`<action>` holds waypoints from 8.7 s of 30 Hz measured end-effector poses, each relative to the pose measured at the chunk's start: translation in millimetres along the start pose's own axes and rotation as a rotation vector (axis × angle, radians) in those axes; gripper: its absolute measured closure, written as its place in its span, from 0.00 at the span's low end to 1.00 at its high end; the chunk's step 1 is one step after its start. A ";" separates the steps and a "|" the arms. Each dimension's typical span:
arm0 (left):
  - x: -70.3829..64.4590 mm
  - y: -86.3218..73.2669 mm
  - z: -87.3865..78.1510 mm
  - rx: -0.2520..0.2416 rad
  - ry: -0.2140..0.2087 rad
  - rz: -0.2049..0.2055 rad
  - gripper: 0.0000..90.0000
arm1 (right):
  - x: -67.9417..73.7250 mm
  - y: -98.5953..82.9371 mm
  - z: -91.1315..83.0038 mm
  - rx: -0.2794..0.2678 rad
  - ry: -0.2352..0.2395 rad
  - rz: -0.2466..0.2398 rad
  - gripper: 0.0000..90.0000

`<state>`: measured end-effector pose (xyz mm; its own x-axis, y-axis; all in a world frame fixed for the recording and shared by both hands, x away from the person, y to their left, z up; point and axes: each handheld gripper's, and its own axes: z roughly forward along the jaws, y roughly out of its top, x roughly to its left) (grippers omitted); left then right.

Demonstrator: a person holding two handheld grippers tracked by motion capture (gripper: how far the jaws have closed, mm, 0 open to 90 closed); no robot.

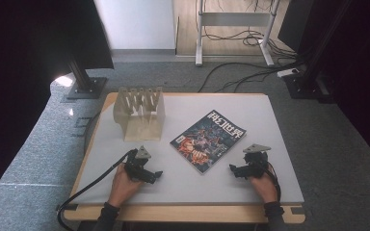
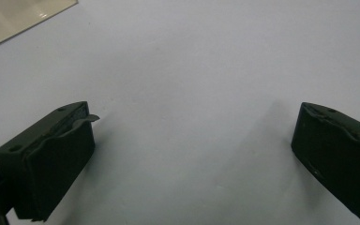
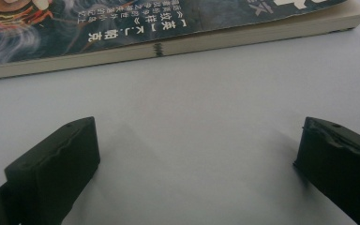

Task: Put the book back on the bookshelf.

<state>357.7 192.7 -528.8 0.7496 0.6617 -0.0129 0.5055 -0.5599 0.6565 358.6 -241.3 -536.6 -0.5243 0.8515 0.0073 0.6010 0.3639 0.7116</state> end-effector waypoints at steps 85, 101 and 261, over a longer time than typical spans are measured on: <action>12.1 119.7 97.1 0.028 -0.168 0.070 0.00 | -69.8 74.1 69.7 -0.028 0.130 0.002 0.02; -5.4 89.9 70.8 0.037 -0.186 0.094 0.00 | -30.5 49.5 46.9 -0.041 0.118 -0.001 0.02; -37.6 28.8 26.4 0.004 -0.048 0.063 0.00 | 22.7 77.1 44.5 -0.012 0.339 0.259 0.60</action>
<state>355.4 138.5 -529.3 0.7995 0.6006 -0.0080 0.4585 -0.6017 0.6540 419.9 -177.1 -512.8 -0.5269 0.7413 0.4157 0.7329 0.1486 0.6639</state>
